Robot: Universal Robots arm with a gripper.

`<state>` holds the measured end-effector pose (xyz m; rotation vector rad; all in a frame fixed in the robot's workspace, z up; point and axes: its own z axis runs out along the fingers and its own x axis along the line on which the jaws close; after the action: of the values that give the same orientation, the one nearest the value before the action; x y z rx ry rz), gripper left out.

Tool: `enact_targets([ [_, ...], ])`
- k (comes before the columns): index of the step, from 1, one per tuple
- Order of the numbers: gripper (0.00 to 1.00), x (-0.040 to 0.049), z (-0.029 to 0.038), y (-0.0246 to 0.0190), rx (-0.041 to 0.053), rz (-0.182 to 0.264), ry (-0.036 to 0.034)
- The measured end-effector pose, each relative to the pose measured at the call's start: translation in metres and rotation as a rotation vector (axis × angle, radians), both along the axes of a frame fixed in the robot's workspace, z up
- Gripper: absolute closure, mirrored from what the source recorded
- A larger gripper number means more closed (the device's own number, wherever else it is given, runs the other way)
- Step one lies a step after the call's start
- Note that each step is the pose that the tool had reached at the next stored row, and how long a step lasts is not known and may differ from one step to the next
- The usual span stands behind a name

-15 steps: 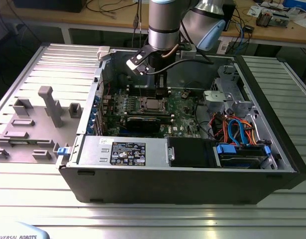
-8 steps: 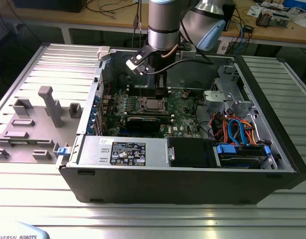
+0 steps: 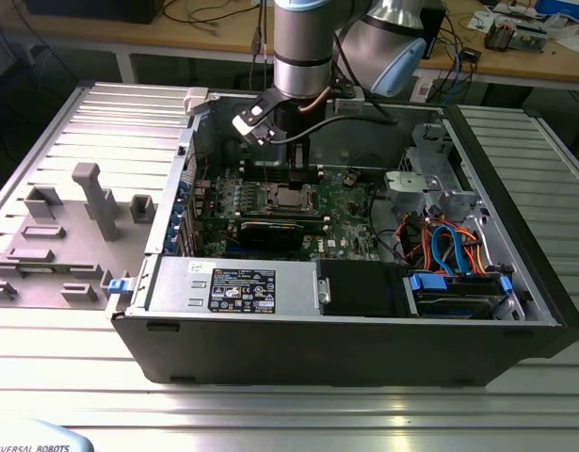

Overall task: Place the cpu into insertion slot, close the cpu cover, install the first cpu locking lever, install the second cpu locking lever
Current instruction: 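Close the cpu cover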

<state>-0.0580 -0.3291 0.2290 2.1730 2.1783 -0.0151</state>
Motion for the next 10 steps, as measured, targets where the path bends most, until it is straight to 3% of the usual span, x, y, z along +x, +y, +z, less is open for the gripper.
enact_targets([
  [7,0.89,-0.0002,-0.0001,0.0000,0.0005,0.000,-0.0001],
  [10,0.89,-0.0046,-0.0010,-0.0001,0.0008,0.001,0.0001],
])
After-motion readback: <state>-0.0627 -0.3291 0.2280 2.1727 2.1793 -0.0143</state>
